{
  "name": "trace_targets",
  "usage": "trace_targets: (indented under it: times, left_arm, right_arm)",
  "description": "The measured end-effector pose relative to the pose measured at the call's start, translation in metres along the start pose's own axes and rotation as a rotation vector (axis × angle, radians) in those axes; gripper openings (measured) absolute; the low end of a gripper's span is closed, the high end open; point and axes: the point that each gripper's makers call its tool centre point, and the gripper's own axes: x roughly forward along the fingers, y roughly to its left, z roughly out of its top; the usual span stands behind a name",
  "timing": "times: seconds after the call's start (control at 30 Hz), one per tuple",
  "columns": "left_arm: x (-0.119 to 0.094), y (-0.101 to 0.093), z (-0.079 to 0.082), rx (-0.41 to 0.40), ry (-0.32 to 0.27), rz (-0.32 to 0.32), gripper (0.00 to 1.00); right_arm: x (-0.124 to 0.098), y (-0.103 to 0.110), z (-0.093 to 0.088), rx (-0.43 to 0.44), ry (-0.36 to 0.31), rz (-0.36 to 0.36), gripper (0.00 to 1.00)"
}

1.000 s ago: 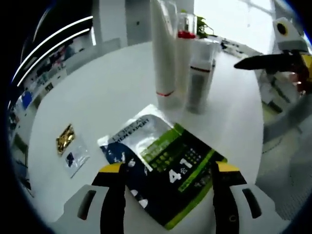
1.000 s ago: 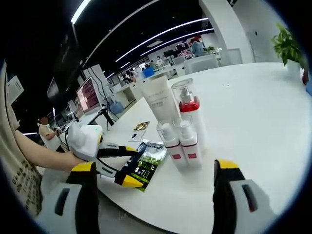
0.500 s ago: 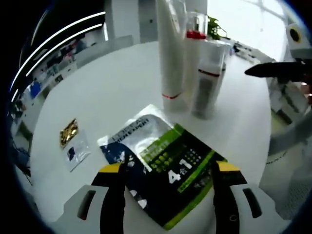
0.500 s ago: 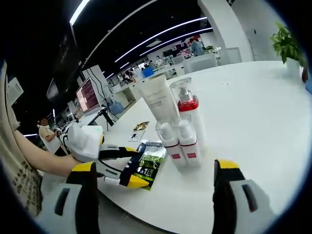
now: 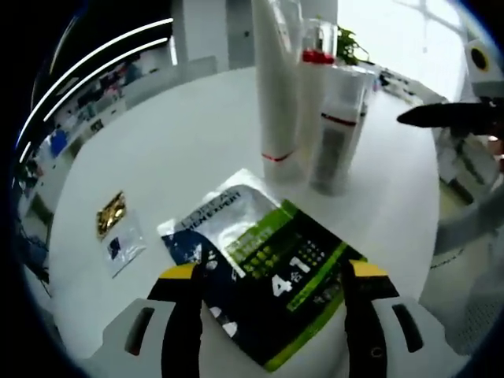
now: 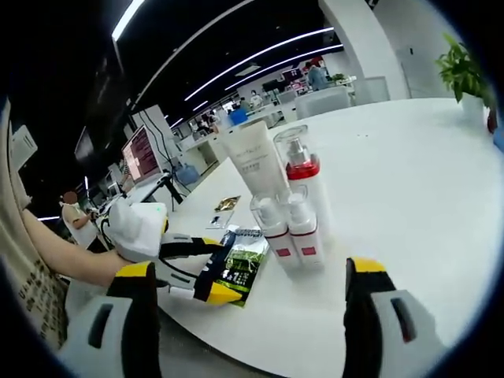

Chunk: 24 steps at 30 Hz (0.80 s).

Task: Arrange the skincare products in the storage area until every visible bottle or jar stands upright without overlapping.

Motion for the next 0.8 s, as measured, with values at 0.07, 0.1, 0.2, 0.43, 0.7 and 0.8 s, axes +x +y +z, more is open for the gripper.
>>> trace_targets:
  times: [0.07, 0.1, 0.2, 0.43, 0.7, 0.8]
  left_arm:
    - [0.0, 0.0, 0.001, 0.0, 0.0, 0.0, 0.71]
    - [0.001, 0.0, 0.001, 0.0, 0.0, 0.0, 0.71]
    - [0.001, 0.0, 0.001, 0.0, 0.002, 0.0, 0.71]
    - [0.001, 0.001, 0.001, -0.007, 0.013, 0.003, 0.72]
    - [-0.007, 0.0, 0.006, -0.026, 0.0, -0.011, 0.78]
    - [-0.011, 0.0, 0.007, -0.03, -0.005, -0.014, 0.79]
  right_arm:
    - [0.0, 0.0, 0.0, -0.001, 0.001, 0.0, 1.0]
    - [0.0, 0.0, 0.0, -0.003, 0.0, 0.0, 1.0]
    - [0.0, 0.001, 0.0, -0.007, 0.002, 0.002, 1.0]
    - [0.0, 0.002, 0.0, -0.011, 0.001, 0.003, 1.0]
    - [0.0, 0.003, 0.0, -0.021, 0.001, 0.009, 1.0]
    - [0.0, 0.003, 0.0, -0.024, 0.0, 0.012, 1.0]
